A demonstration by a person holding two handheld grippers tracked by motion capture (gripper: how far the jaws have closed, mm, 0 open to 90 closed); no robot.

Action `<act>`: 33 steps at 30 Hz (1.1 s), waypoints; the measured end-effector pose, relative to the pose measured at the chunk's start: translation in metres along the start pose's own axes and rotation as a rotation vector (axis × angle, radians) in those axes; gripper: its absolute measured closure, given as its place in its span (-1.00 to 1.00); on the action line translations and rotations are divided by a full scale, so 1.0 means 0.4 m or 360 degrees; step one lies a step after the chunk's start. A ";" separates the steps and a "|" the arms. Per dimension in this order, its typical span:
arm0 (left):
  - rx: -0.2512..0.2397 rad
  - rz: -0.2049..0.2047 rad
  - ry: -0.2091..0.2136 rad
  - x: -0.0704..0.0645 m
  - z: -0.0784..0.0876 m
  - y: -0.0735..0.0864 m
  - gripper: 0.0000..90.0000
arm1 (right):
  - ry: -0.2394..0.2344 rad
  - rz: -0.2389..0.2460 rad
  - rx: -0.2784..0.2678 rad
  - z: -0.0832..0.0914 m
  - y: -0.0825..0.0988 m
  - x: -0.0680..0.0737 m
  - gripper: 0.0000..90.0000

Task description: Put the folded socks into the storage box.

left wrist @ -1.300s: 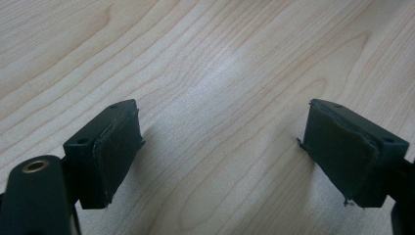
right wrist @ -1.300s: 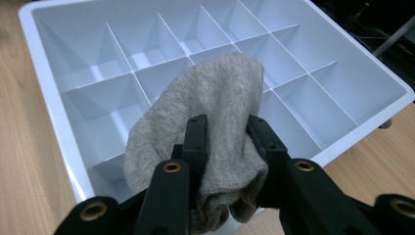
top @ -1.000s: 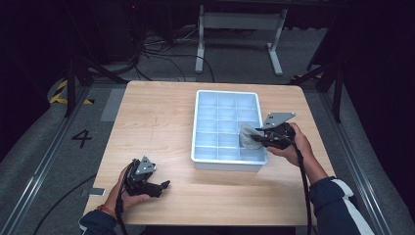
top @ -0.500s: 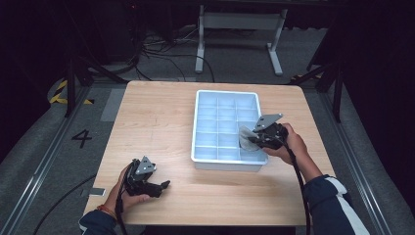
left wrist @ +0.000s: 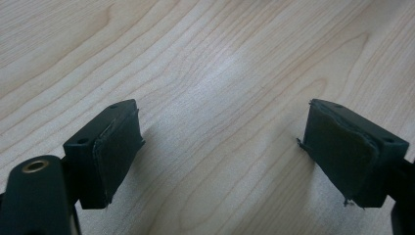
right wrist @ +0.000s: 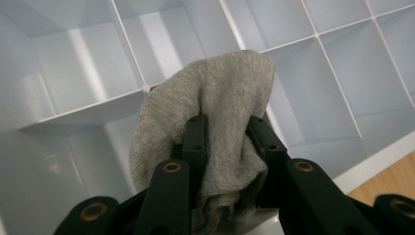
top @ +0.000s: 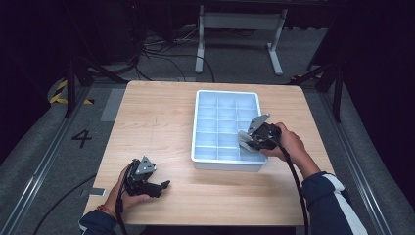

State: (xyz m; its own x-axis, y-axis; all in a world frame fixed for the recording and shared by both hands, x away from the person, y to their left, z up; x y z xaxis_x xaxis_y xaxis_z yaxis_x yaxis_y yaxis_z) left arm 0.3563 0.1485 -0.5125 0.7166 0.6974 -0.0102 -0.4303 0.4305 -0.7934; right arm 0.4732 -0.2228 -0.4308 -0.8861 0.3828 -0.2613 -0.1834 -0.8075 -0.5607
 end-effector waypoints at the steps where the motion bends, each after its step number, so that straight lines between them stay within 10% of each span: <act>1: 0.0000 0.0000 0.0000 0.000 0.000 0.000 -0.68 | -0.0007 -0.0001 0.0017 -0.002 -0.002 -0.001 0.62; 33: -0.0002 0.0010 0.0003 -0.001 -0.001 0.000 -0.68 | -0.0150 0.0090 0.0448 -0.094 -0.016 -0.024 0.59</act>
Point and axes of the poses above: each handheld gripper's, and its own axes: z roughly backward along the jaws, y roughly out of its underside, x roughly to its left, the point moved 4 cm from there along -z, roughly forward along the jaws, and after that the axes turned 9 degrees about -x, right-handed, at the moved point
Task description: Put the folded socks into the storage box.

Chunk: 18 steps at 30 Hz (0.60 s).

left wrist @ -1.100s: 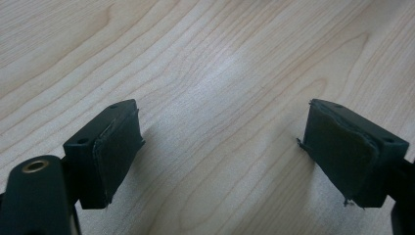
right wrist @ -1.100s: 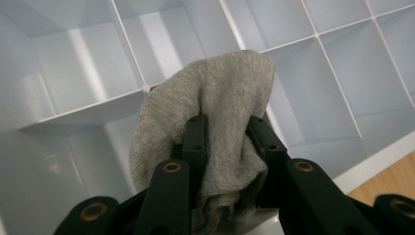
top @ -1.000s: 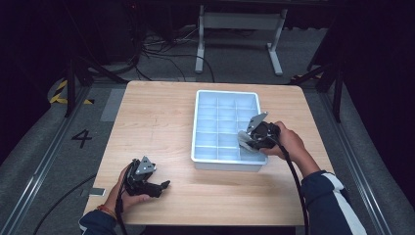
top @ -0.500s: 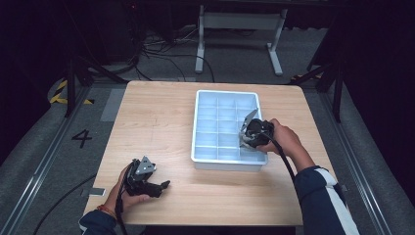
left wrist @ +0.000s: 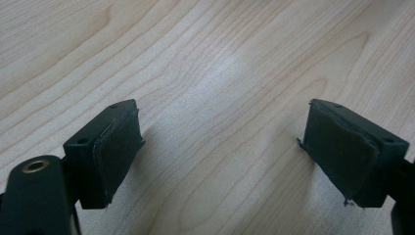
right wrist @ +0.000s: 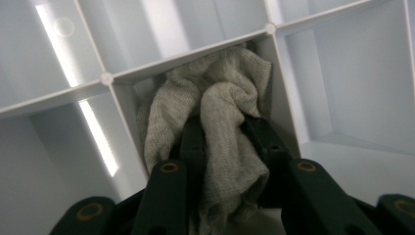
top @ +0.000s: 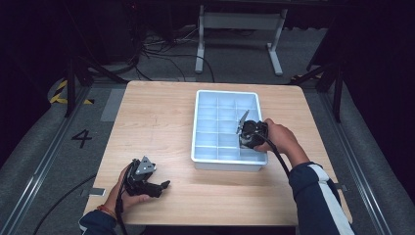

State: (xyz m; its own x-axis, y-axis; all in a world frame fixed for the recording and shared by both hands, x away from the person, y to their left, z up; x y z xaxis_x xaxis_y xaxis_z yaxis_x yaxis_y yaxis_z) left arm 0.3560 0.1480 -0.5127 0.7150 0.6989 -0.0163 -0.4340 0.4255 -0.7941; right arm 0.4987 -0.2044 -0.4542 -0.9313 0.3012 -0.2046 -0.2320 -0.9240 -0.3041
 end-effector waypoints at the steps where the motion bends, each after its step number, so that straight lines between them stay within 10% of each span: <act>1: -0.0001 0.0001 0.0000 0.000 0.000 0.000 -0.68 | -0.0005 0.0001 0.0001 0.000 0.000 -0.001 0.59; 18: -0.0001 0.0001 0.0000 0.000 0.000 0.000 -0.68 | -0.0046 -0.0095 -0.0092 0.008 0.013 -0.012 0.46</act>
Point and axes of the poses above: each handheld gripper's, and its own axes: z roughly backward along the jaws, y roughly out of its underside, x roughly to its left, the point moved 4 cm from there along -z, roughly forward along the jaws, and after that the axes turned 9 degrees about -x, right-handed, at the moved point
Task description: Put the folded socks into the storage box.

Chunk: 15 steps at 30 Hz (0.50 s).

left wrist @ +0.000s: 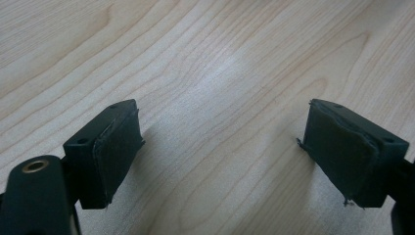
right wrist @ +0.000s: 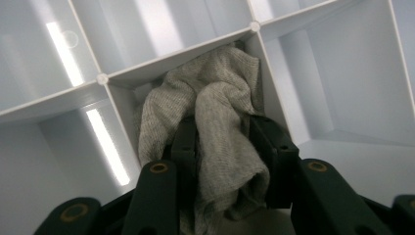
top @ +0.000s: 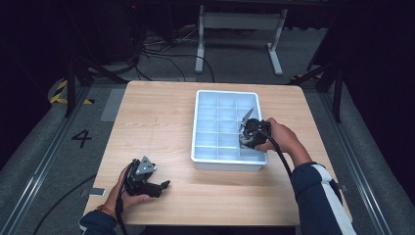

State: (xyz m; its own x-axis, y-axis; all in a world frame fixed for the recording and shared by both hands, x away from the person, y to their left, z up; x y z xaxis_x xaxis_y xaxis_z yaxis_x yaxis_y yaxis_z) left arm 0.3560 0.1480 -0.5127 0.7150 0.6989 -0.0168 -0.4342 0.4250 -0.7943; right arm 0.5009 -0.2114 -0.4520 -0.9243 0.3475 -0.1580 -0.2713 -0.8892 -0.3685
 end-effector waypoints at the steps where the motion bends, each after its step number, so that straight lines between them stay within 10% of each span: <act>1: 0.0000 0.0000 0.0000 0.000 0.000 0.000 -0.68 | 0.0000 -0.0002 -0.0002 0.001 0.000 -0.001 0.46; 15: 0.0002 -0.0006 -0.0001 0.001 0.000 0.000 -0.68 | 0.0041 -0.0006 -0.0064 0.026 0.005 0.000 0.39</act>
Point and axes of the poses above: each handheld gripper's, and its own axes: z roughly backward along the jaws, y roughly out of its underside, x roughly to its left, the point moved 4 cm from there along -z, roughly forward along the jaws, and after that the axes turned 9 degrees about -x, right-handed, at the moved point
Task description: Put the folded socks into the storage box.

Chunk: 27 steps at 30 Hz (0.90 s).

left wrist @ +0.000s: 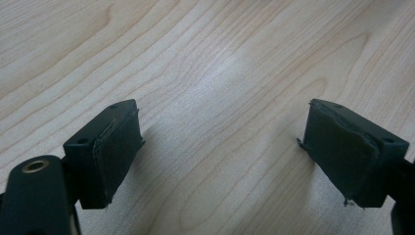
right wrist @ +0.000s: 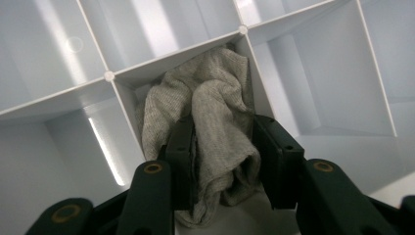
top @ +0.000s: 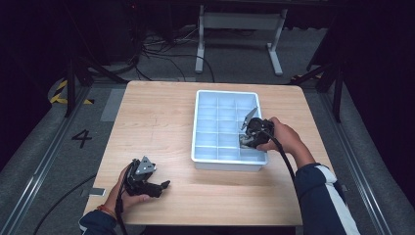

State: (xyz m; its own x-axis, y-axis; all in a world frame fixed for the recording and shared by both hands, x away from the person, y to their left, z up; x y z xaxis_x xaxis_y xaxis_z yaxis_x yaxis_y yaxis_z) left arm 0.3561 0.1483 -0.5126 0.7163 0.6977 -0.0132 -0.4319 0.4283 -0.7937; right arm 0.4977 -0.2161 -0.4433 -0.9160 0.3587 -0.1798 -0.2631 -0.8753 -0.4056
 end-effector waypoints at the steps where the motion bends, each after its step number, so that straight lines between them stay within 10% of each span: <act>1: 0.0000 -0.0001 0.0000 0.000 0.000 0.000 -0.68 | 0.0004 -0.0013 -0.0005 0.002 0.000 0.001 0.38; 27: 0.0000 -0.0003 -0.0001 0.001 0.000 0.000 -0.67 | 0.0072 -0.0047 -0.0187 0.061 0.020 0.004 0.17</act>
State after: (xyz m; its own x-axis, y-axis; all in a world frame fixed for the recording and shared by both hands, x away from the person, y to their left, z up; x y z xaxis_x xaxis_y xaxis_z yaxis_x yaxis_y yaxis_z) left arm 0.3563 0.1484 -0.5126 0.7167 0.6973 -0.0109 -0.4301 0.4297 -0.7939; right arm 0.4867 -0.2305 -0.4251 -0.8932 0.4001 -0.2052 -0.2500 -0.8212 -0.5130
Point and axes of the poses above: each handheld gripper's, and its own axes: z roughly backward along the jaws, y roughly out of its underside, x roughly to its left, the point moved 4 cm from there along -z, roughly forward along the jaws, and after that the axes turned 9 degrees about -x, right-handed, at the moved point
